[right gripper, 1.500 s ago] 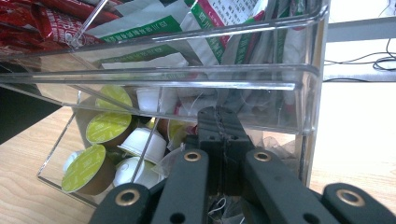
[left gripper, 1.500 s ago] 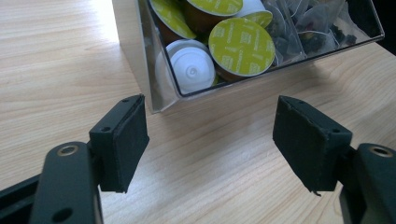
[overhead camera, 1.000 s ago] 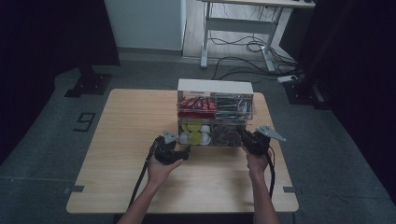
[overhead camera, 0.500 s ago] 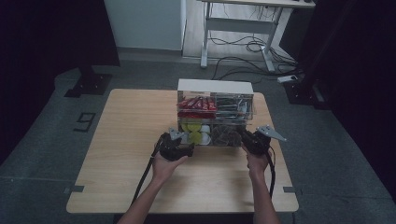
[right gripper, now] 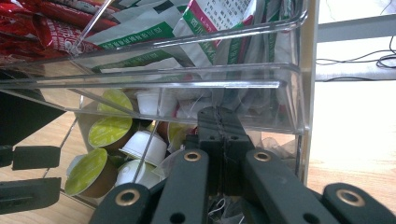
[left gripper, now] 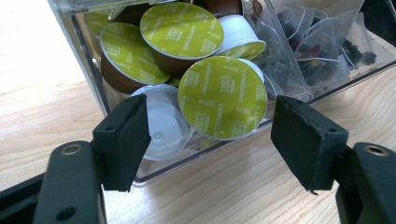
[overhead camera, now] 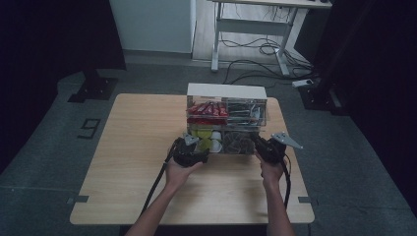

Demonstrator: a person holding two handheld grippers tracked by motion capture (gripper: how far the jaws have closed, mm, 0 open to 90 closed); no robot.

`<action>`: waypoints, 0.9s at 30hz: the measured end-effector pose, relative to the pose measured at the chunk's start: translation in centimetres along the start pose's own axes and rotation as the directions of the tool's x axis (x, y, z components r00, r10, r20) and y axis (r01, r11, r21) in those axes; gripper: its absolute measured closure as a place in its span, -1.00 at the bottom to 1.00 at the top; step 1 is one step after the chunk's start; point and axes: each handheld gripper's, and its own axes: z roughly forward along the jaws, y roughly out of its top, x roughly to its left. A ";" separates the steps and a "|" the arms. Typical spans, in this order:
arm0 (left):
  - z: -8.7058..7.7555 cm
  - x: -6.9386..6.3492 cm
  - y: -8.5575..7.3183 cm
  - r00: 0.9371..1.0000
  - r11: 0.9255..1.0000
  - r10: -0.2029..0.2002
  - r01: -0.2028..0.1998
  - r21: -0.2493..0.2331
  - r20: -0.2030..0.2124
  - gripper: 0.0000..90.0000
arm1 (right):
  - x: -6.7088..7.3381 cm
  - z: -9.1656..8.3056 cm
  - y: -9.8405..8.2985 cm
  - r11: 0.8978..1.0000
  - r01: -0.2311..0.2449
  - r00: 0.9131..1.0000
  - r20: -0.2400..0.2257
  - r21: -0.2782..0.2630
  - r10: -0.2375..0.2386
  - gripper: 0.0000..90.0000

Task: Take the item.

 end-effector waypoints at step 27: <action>2.1 -0.9 0.9 1.000 1.000 0.003 -0.003 0.009 0.003 -0.37 | -0.1 0.1 -0.1 1.000 -0.005 1.000 -0.004 0.004 0.005 0.98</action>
